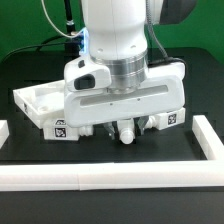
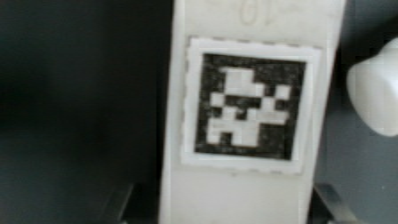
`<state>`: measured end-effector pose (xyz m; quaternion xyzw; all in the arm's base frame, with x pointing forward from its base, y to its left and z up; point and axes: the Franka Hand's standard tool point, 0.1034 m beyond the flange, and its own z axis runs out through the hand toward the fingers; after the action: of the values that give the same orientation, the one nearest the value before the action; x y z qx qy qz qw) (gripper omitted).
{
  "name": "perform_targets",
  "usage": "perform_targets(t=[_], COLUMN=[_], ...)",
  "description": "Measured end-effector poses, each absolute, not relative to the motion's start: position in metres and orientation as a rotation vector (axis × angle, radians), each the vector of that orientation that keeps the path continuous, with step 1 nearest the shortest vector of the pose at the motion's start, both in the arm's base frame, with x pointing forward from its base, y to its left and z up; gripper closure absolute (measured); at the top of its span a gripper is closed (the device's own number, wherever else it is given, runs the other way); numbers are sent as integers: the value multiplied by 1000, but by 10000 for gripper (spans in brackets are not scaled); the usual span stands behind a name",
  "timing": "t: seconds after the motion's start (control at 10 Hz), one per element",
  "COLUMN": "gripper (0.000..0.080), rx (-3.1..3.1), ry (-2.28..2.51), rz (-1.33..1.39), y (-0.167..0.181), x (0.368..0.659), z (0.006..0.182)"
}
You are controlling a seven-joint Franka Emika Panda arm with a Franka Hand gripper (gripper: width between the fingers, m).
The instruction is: Assemble one leg
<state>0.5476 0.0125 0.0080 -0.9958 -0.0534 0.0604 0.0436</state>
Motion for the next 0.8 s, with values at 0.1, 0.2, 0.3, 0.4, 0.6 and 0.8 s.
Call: perform_targets(t=[0.1,0.2,0.3,0.4,0.6,0.8], gripper=[514,514,514,514,512,512], rx=[-3038,-3035,-3036,-3039,-3047,-3045], ry=[-154,-115,-69,-35,38,27], rz=[206,232,246,256,277,278], y=[9,8,8,8,11,11], x=[556,560,555,545,510,514], z=[23,41,59,75,90,87])
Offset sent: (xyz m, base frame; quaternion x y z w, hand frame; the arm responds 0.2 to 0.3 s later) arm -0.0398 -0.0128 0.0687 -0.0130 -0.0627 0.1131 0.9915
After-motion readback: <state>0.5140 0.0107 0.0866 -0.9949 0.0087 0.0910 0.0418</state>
